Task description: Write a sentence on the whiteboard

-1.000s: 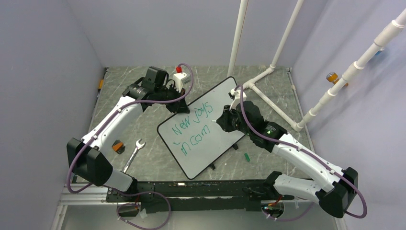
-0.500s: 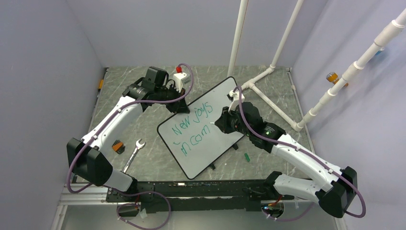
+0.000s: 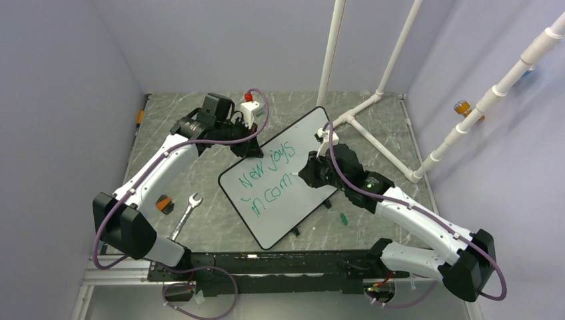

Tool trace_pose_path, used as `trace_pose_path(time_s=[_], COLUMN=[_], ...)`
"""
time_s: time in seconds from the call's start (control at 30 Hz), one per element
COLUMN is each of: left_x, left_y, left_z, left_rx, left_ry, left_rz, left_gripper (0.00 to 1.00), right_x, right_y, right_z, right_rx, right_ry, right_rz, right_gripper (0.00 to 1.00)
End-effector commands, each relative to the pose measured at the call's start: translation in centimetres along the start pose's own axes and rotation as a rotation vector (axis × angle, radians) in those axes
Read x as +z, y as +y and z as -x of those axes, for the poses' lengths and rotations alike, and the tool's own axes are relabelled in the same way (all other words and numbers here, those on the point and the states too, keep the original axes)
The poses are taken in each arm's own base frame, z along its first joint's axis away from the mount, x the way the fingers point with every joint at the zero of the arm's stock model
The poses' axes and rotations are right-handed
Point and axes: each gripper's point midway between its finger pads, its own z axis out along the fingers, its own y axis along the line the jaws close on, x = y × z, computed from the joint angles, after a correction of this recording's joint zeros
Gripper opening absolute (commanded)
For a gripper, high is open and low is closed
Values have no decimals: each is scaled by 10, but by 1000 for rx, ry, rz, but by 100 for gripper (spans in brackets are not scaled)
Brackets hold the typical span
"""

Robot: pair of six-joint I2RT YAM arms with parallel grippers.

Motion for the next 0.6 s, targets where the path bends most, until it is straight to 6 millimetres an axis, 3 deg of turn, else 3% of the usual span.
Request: trace_pose_path(time_s=[0.0, 0.3, 0.57], left_x=[3, 3, 2], left_y=[13, 12, 14], left_z=[-6, -5, -6], left_rx=[145, 146, 145], left_ry=[21, 21, 24], left_rz=[71, 71, 80], left_gripper=[0, 0, 0], right_x=[1, -4, -17], right_y=[0, -5, 3], right_z=[-1, -14, 4], right_rx=[17, 37, 42], right_ry=[-15, 2, -52], right_rz=[12, 6, 34], right_gripper=[0, 0, 0])
